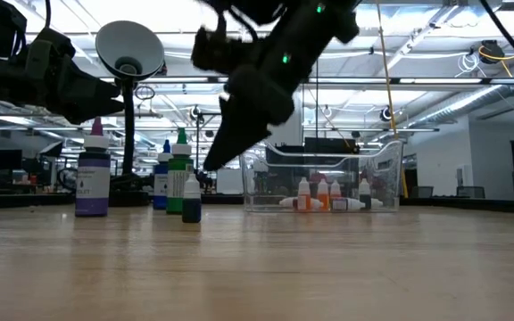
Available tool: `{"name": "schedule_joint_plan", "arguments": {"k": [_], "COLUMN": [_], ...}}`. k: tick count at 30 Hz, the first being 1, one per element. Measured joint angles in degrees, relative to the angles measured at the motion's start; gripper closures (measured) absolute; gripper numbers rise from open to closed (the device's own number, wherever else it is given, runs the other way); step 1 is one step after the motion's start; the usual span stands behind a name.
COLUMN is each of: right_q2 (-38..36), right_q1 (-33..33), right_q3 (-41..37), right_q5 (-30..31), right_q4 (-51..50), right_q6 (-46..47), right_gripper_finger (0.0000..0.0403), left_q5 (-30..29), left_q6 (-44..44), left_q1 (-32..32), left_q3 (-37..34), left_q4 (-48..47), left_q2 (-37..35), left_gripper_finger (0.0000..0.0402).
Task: Pick & Place food coloring
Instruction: Put the black food coloring into the transparent bin
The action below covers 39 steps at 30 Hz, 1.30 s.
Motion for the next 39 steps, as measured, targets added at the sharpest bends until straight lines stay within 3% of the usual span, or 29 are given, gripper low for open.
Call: {"name": "schedule_joint_plan", "arguments": {"k": [11, 32, 39], "right_q2": [2.61, 5.49, 5.48], "right_q1": [-0.96, -1.13, -1.25], "right_q3": [0.02, -0.72, -0.72], "right_q5": [-7.34, -7.43, -7.39], "right_q4": [5.8, 10.21, 9.56], "right_q6": [1.9, 1.6, 1.44], "right_gripper_finger": [0.0228, 0.024, 0.0268], "left_q5": [0.0, -0.02, -0.02], "left_q6": [-0.02, 0.0, 0.0], "left_q1": [-0.02, 0.0, 0.0], "left_q3": [0.0, 0.0, -0.01], "left_q4": [-0.02, -0.04, -0.04], "left_q2": [0.02, 0.02, 0.0], "left_gripper_finger": [0.0105, 0.0105, 0.0105]}}
